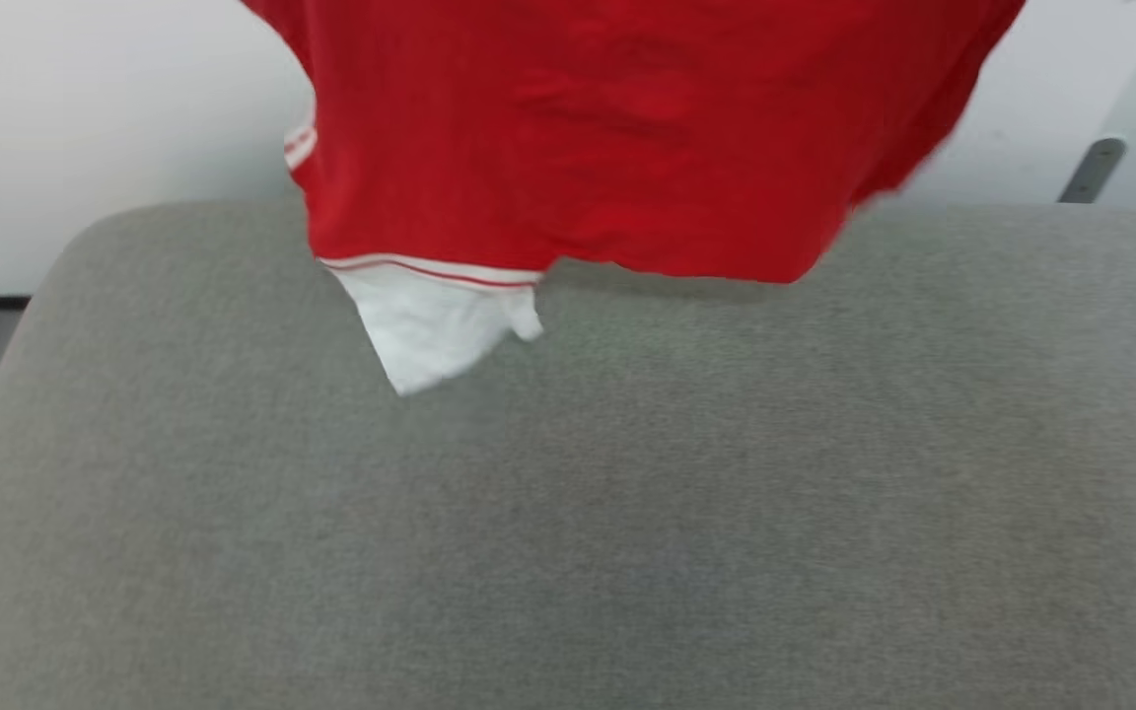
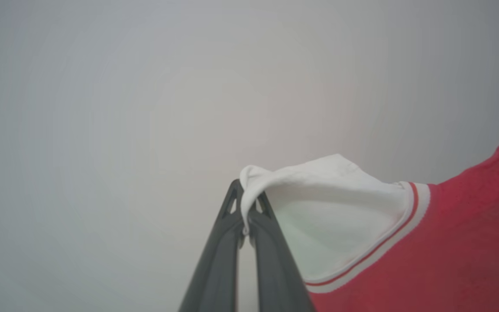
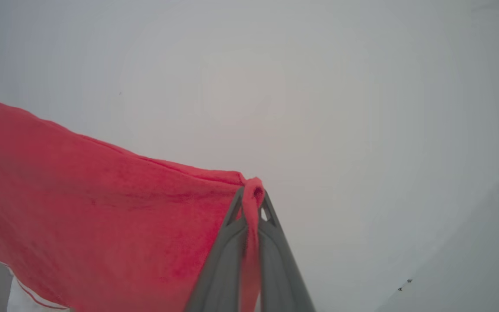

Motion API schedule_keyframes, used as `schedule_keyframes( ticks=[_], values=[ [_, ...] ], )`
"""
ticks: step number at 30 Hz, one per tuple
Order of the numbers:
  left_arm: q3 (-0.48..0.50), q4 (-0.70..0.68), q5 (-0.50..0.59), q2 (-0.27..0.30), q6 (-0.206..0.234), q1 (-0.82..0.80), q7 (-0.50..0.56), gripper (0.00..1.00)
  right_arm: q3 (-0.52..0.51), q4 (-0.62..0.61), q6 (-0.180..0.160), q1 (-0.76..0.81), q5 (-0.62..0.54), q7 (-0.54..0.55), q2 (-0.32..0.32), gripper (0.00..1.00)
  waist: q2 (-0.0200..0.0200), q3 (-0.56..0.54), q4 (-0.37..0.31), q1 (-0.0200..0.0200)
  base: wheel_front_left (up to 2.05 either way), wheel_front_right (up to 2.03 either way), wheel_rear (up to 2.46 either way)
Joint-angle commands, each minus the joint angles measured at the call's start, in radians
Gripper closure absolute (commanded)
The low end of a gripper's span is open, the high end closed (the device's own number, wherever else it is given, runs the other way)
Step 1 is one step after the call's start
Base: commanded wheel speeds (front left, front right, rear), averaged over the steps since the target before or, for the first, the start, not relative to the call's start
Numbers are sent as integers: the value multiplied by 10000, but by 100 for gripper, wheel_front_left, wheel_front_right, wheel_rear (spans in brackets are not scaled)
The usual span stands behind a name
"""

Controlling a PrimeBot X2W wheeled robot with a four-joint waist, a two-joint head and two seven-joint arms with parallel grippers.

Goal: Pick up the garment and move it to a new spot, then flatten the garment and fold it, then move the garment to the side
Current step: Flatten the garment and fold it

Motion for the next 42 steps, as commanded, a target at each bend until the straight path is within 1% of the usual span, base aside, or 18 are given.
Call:
schedule_keyframes(
  ticks=[1,7,10,13,14,15,16,21,23,25,29,31,33,34,36,38,39,42],
  values=[
    [-22,284,26,-35,-26,-208,-216,100,35,34,-11,-74,66,13,93,100,0,-235,-355,0,0,0,0],
    [-220,868,-243,-67,-48,-638,-461,100,93,-114,-11,-241,177,233,-12,100,0,-47,-646,0,0,0,0],
    [-409,843,-433,-9,-50,-867,-487,100,9,-213,-11,-321,329,357,-91,100,0,285,-719,0,0,0,0],
    [-552,750,-627,74,-51,-1228,-488,100,-88,-332,-11,-612,264,412,-245,100,0,856,-755,0,0,0,0],
    [-552,750,-627,74,-51,-1228,-488,100,-88,-332,-11,-612,264,412,-245,100,0,856,-755,0,0,0,0],
    [-640,716,-713,124,-52,-1480,-467,100,-214,-366,-11,-827,212,415,-292,100,0,1361,-769,0,0,0,0],
    [-640,716,-713,124,-52,-1480,-467,100,-214,-366,-11,-827,212,415,-292,100,0,1361,-769,0,0,0,0],
    [-746,840,-519,254,-50,-2357,-808,100,-587,-108,-11,-1524,-298,109,-196,100,0,2933,-878,0,0,0,0],
    [-782,1048,-264,249,6,-2729,-1157,100,-756,231,-11,-1825,-792,-329,33,100,0,3567,-986,0,0,0,0],
    [-816,1292,107,176,172,-3192,-1674,100,-971,712,-11,-2159,-1268,-968,361,100,0,4148,-1105,0,0,0,0],
    [-525,1798,513,-257,762,-4395,-3034,100,-1739,1931,-11,-3277,-2631,-3212,899,100,0,5294,-1094,0,0,0,0],
    [-383,1957,714,-496,974,-4919,-3973,100,-2070,2618,-11,-3688,-3335,-4026,1191,100,0,5819,-982,0,0,0,0],
    [-144,2046,801,-625,1200,-5432,-4702,100,-2496,3046,-11,-4143,-4019,-4360,1371,100,0,6293,-852,0,0,0,0],
    [-86,2060,862,-707,1209,-5589,-4878,100,-2715,3198,-11,-4322,-4336,-4426,1444,100,0,6538,-788,0,0,0,0],
    [-15,1939,981,-864,1084,-5618,-5034,100,-3178,3058,-11,-4466,-4908,-4461,1540,100,0,6996,-622,0,0,0,0],
    [154,1824,884,-944,989,-5301,-5095,100,-3524,2831,-12,-4143,-5513,-4463,1550,100,0,7398,-444,0,0,0,0],
    [244,1640,1024,-905,1017,-5209,-5100,100,-3740,2798,-11,-3875,-5740,-4464,1600,100,0,7545,-388,0,0,0,0],
    [608,1398,1065,-849,983,-4289,-5096,100,-4195,2802,-11,-3232,-6376,-4455,1739,100,0,7657,-193,0,0,0,0]
  ],
)
